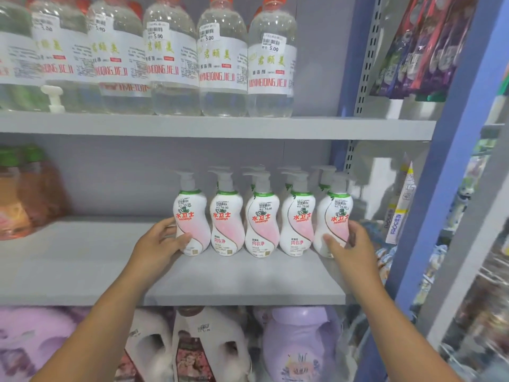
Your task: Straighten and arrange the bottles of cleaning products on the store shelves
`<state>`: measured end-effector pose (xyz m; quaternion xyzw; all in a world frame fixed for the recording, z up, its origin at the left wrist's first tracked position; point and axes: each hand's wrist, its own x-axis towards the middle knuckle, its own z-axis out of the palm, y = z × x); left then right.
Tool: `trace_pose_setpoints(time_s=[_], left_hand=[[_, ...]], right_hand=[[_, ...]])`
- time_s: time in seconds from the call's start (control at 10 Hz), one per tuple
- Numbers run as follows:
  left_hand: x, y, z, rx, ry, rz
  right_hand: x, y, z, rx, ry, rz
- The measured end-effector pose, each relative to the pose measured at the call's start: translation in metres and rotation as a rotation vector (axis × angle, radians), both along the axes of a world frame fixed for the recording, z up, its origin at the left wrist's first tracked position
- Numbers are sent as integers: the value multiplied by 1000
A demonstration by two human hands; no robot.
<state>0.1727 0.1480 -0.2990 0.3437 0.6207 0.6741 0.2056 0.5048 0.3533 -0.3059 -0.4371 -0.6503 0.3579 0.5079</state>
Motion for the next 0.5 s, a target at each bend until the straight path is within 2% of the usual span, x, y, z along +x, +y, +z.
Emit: trace_pose_setpoints(time_s=[0.2, 0.4, 0.5], left_hand=[[0, 1, 2, 46, -98, -3], [4, -7, 2, -38, -25, 35], [18, -30, 10, -144, 24, 118]], right_hand=[[1, 1, -2, 13, -45, -10], [2, -8, 4, -22, -38, -32], [2, -38, 13, 1, -144, -92]])
